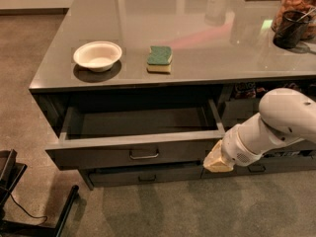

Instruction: Close top drawer

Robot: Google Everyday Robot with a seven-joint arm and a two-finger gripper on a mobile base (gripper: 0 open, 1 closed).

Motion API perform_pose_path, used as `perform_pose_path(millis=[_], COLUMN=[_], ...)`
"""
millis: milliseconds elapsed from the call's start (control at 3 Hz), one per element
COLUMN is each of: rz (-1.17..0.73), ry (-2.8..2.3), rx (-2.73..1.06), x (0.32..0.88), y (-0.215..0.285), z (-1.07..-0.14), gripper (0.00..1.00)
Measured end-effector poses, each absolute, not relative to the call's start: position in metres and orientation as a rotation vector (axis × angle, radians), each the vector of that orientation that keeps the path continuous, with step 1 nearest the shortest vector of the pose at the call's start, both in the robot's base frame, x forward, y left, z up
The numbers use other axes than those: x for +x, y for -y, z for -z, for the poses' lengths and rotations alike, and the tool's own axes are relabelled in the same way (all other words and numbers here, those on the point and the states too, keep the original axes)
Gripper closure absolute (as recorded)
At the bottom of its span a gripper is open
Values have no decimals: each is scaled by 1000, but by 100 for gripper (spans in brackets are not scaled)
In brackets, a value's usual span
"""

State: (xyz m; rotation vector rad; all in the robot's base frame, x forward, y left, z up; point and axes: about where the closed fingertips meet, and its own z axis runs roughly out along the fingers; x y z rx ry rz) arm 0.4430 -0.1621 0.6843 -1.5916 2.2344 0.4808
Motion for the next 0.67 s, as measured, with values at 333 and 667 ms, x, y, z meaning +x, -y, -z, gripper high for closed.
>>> perform_pose_path(millis=[333, 667], rz=[-481, -475], ry=[-2234, -2181], rx=[-1592, -1631], x=[443, 449], y=[162, 158], z=[-684, -669], gripper=[100, 100])
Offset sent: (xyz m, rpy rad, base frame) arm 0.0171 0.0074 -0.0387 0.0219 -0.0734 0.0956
